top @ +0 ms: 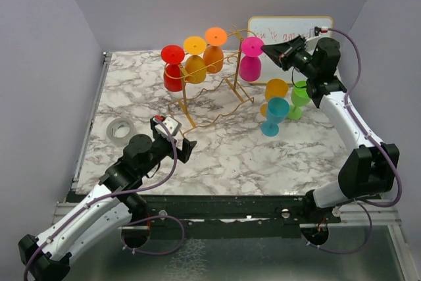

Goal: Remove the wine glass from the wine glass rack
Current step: Pick up the wine glass from the wine rack.

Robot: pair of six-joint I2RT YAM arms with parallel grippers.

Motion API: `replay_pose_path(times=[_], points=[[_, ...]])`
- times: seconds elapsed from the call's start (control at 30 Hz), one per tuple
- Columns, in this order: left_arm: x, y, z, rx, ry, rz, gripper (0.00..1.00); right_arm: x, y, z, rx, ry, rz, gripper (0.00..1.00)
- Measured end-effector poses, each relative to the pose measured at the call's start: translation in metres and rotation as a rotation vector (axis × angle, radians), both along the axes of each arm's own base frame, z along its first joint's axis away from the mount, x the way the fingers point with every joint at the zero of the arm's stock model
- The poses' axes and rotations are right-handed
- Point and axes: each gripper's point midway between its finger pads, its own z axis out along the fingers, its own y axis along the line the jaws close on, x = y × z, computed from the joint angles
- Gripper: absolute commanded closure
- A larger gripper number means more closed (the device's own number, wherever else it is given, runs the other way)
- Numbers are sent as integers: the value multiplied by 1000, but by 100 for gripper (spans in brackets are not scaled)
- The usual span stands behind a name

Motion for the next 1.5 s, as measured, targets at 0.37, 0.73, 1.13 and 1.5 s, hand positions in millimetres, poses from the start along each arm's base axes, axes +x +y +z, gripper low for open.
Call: replay_pose_path(times=[0.37,0.73,1.13,1.5], points=[[0,0,0,0,0,0,1,-5,3,2,43,1,44,99],[0,0,0,1,1,0,1,-6,-2,-2,24,-4,32,100],[0,12,11,-24,-36,51,1,-17,-3,12,-1,-52,38,100],[1,15,13,-26,-42,69,1,-20,-2,14,0,-56,52,99]])
